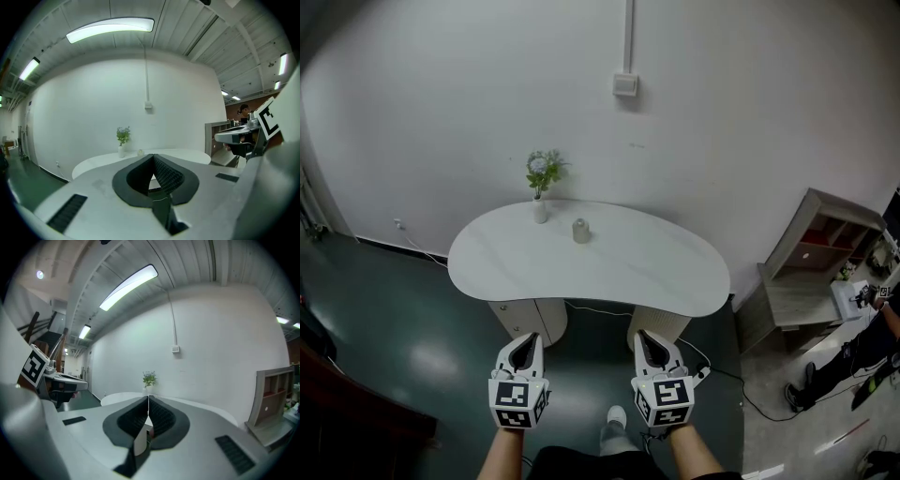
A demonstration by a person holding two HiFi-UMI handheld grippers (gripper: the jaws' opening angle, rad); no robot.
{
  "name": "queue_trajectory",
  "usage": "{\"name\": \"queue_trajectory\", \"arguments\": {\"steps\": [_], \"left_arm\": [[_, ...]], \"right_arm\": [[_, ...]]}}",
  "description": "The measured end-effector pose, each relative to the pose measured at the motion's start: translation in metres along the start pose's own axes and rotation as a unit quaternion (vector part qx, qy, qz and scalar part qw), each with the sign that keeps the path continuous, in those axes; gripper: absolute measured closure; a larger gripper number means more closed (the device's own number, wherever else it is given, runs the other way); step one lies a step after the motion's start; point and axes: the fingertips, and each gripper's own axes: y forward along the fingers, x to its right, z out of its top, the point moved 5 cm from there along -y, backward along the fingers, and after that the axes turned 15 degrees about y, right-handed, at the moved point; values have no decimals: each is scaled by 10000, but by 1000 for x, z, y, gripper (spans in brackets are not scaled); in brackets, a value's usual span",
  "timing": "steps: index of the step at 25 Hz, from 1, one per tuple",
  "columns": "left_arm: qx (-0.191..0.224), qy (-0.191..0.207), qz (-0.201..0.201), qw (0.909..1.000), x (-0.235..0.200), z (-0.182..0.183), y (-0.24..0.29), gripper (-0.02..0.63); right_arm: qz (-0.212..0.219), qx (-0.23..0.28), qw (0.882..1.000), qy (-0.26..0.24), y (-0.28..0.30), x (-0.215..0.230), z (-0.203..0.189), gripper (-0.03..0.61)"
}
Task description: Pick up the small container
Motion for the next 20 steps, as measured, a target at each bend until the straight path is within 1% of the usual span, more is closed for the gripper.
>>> {"name": "queue_trajectory", "arguments": {"steps": [4,13,20], "left_arm": [[-41,-32,8,10000,-3,-3,3,602],[-189,-24,13,9998,5,-10,15,601],[-208,-21,34,9998,1,-5,38,601]], "right_arm": [[-22,111,9999,63,4,1,2,512],[-50,75,9998,152,12,17,-3,511],[-34,55,9998,206,31,29,0,511]]}}
